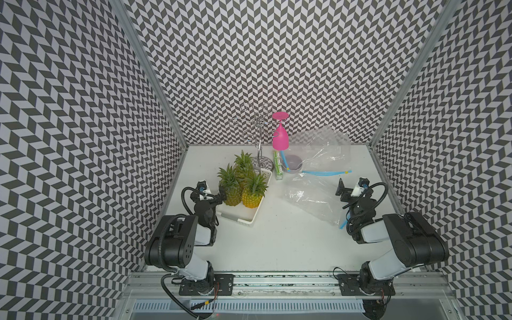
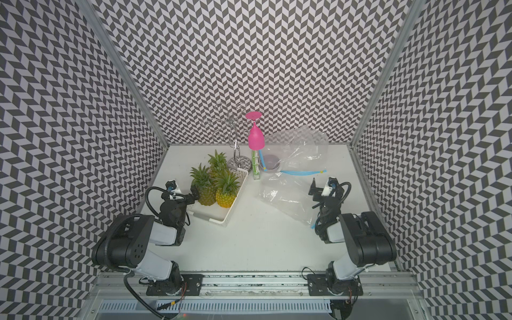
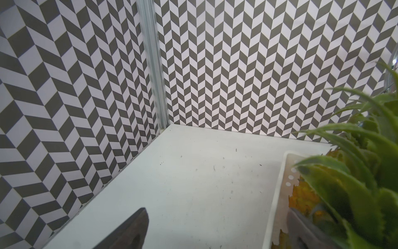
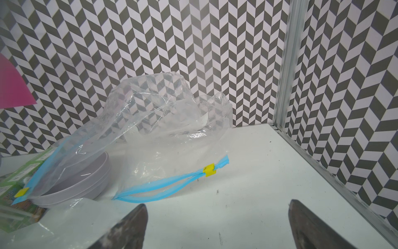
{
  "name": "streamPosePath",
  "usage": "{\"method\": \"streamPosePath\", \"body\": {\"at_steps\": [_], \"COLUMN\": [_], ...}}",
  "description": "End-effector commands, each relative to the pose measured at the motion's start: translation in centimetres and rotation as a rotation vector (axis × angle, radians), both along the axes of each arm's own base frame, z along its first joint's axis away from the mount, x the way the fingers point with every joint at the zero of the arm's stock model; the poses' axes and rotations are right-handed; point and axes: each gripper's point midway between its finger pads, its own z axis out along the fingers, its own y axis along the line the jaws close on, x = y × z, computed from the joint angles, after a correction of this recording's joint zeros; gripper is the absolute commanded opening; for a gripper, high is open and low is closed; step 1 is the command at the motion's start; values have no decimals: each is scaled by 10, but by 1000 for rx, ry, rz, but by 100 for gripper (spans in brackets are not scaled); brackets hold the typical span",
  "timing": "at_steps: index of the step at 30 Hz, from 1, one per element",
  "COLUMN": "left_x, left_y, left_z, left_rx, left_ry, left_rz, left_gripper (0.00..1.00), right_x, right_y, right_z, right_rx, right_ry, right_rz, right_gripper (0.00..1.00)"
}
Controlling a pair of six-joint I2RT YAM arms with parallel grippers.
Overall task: Open the zip-top bag and take out the pineapple
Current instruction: Reset both arms
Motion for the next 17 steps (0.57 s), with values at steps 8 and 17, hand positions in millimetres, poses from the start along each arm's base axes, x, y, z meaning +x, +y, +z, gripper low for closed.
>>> {"method": "streamPosePath", "body": {"at_steps": [8, 17], "left_x": [6, 6], "left_y": [-5, -6], "left_z": [2, 3], "left_rx": [17, 20], "left_ry": [4, 4], "left_rz": [-12, -7], "left_gripper": [100, 100], "right_x": [-2, -2], "right_y": [-3, -2], "right_z": [12, 12], "right_rx": [5, 4], "right_ry": [-55, -55], "right_rz": [-9, -8], "right_gripper": [99, 99]}}
